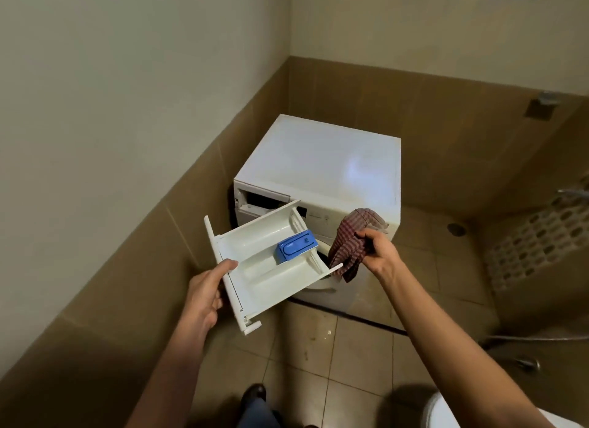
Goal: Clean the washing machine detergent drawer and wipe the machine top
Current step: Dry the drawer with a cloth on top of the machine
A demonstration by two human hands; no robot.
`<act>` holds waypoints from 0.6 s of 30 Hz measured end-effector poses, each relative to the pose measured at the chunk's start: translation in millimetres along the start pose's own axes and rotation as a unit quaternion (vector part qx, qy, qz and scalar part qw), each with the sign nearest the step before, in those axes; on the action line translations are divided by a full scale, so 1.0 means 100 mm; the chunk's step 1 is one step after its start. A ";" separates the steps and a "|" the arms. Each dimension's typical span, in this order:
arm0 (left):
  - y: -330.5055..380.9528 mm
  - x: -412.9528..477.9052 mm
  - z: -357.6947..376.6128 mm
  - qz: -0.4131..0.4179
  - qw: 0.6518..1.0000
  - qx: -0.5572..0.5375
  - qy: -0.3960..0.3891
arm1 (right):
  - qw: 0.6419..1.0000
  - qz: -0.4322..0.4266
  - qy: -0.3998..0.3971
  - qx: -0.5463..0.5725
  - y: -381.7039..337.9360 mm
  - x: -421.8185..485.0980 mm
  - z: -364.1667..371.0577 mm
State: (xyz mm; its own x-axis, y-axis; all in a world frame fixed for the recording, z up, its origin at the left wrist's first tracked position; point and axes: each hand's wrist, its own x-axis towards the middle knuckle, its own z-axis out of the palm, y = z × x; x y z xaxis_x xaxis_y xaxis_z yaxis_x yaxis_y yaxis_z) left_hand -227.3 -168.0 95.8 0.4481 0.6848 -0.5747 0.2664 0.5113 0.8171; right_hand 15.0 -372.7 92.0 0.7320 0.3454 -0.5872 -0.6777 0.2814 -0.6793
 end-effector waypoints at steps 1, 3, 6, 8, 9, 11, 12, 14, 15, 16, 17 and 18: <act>0.09 0.12 0.04 -0.001 1.000 0.002 -0.003 | 1.000 -0.002 0.004 0.004 -0.02 0.10 0.07; 0.29 0.47 0.11 -0.003 1.000 0.009 -0.023 | 1.000 -0.011 0.021 0.016 -0.05 0.35 0.22; 0.57 0.97 0.22 -0.011 0.998 0.028 -0.058 | 0.998 -0.018 0.043 0.051 -0.08 0.67 0.40; 0.78 1.31 0.30 -0.016 0.995 0.042 -0.085 | 0.994 -0.028 0.066 0.077 -0.11 0.85 0.52; 0.88 1.47 0.34 -0.016 0.994 0.053 -0.095 | 0.991 -0.033 0.082 0.097 -0.13 0.93 0.57; 1.06 1.71 0.42 -0.018 0.992 0.063 -0.112 | 0.986 -0.040 0.101 0.127 -0.16 1.04 0.64; 1.17 1.80 0.49 -0.021 0.990 0.065 -0.126 | 0.983 -0.045 0.107 0.142 -0.18 1.08 0.68; 1.36 1.97 0.64 -0.024 0.986 0.075 -0.146 | 0.979 -0.055 0.115 0.158 -0.23 1.15 0.76; 1.43 2.03 0.73 -0.027 0.985 0.077 -0.149 | 0.978 -0.058 0.120 0.160 -0.26 1.17 0.80; 1.48 2.10 0.81 -0.028 0.985 0.079 -0.152 | 0.977 -0.064 0.124 0.160 -0.28 1.20 0.83; 1.54 2.20 0.90 -0.028 0.984 0.086 -0.156 | 0.976 -0.067 0.132 0.159 -0.30 1.25 0.85; 1.59 2.28 0.98 -0.026 0.983 0.092 -0.159 | 0.975 -0.072 0.131 0.161 -0.33 1.30 0.86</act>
State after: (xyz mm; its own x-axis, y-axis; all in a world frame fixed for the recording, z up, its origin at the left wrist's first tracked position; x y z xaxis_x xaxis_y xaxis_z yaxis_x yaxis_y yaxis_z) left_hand 1.3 18.7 99.5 0.6661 0.4479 -0.5964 0.4326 0.4195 0.7981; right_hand 126.9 -259.9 76.0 0.7852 0.0517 -0.6170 -0.5218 0.5917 -0.6145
